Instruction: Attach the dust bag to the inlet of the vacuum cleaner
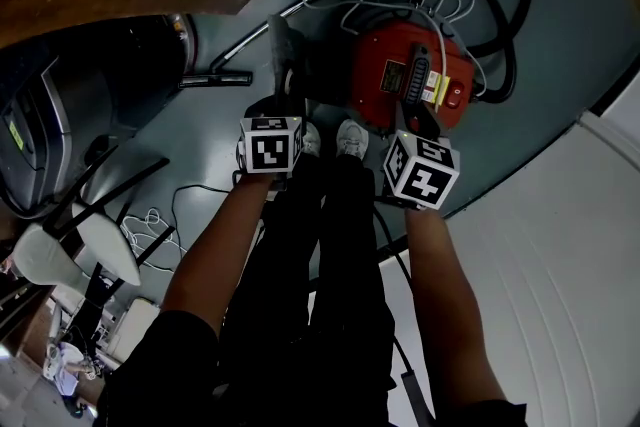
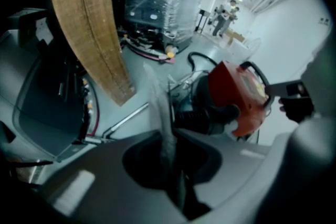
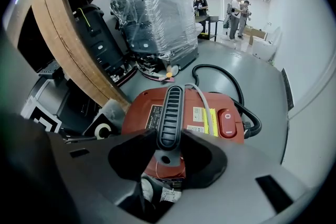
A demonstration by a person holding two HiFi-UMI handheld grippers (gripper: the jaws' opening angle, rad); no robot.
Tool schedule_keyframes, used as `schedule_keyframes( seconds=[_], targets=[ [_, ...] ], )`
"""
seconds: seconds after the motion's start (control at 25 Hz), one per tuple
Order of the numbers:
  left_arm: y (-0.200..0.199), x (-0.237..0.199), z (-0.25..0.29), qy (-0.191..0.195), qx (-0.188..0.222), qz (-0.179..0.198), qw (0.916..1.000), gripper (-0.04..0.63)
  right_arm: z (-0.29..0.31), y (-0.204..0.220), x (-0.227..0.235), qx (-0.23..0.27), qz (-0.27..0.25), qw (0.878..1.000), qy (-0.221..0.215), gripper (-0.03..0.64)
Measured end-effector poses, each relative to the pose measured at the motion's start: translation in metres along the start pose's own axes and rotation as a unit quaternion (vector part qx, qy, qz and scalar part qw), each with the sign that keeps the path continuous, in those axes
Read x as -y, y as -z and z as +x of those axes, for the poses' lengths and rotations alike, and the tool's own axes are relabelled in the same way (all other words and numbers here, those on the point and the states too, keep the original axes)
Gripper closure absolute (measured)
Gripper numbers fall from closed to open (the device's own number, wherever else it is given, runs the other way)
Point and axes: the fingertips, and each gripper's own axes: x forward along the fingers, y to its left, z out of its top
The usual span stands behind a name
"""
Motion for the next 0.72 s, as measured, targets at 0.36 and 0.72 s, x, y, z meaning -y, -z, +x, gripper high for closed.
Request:
schedule_keyframes(
  seconds=[0.36, 0.72],
  targets=[
    [0.008, 0.014, 0.008, 0.006, -0.006, -0.001, 1.0, 0.572, 0.001, -0.001, 0.0, -0.003, -0.002, 1.0, -0.003, 0.477],
    [0.008, 0.017, 0.012, 0.015, -0.012, -0.014, 0.9997, 0.574, 0.001, 0.0, 0.0, -0.007, -0.004, 1.0, -0.007, 0.477]
  ],
)
